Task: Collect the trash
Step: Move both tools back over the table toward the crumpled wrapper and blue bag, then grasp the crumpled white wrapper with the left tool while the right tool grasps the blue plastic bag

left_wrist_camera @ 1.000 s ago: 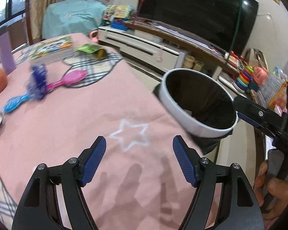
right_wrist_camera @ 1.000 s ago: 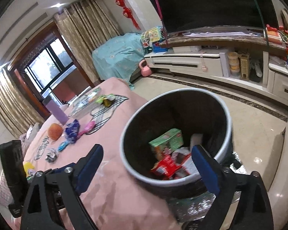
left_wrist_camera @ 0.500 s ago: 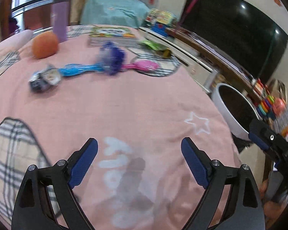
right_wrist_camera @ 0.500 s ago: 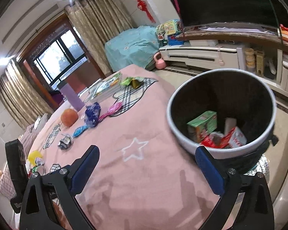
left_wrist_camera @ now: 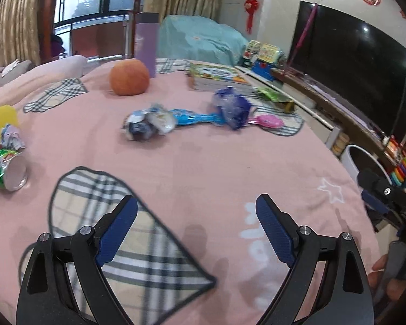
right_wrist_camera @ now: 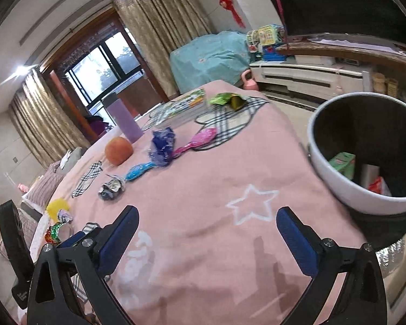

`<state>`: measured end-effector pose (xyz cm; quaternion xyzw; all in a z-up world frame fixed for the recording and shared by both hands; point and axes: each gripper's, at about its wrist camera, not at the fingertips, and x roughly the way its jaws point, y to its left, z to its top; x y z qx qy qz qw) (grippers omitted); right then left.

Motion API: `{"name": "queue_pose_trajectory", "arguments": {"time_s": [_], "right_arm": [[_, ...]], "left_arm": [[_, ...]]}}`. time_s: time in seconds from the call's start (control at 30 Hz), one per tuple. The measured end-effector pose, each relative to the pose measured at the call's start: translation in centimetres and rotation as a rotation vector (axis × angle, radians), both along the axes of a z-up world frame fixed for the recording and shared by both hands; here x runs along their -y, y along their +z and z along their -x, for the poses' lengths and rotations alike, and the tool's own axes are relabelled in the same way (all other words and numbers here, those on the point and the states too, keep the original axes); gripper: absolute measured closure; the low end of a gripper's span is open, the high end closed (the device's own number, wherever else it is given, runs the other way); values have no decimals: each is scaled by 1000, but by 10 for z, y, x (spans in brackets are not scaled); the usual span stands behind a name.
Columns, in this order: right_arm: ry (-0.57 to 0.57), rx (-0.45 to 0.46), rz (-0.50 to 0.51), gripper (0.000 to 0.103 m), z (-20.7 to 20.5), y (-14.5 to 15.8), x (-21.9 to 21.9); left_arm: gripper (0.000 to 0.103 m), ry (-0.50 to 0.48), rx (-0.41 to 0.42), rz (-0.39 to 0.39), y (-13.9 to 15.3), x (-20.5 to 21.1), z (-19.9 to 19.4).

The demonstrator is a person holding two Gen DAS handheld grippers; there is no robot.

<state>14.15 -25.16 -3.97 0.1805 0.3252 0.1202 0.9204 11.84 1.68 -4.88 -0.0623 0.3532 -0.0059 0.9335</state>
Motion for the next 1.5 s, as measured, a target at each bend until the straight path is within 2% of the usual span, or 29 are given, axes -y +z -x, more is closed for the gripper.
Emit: {"name": "queue_pose_trajectory", "arguments": {"time_s": [0.17,0.3,0.6,0.77,0.97,1.1,1.23,1.3,1.5], "right_arm": [[39,46,38,1,-6,4,-25],[51,58,69,1,-13,4,-43],[82,-14,79,1,-43,-8,-64],[88,-52,76,1,-63,-14,-68],[105,-50,79,1,-89,-9,-73],[157,-44,73,1,-111,-5,-83],[189,-30,116,2,-134,-1,-98],[203,-40,122,3,-146,-3,-104],[224,-67,139,16,-175,-13,-114]], "left_arm": [[11,30,-15,4,-3,-16,-1],[11,27,-34,-30,-6,-23,-7],[9,55,-56,3,-9,-47,-21],[9,58,-60,-7,-7,-55,-37],[9,58,-75,-17,-4,-64,-67],[9,51,-80,-5,1,-70,-88],[9,43,-92,-19,-1,-72,-107],[9,38,-97,-9,-3,-74,-114],[9,-3,-93,6,-5,-71,-128]]}}
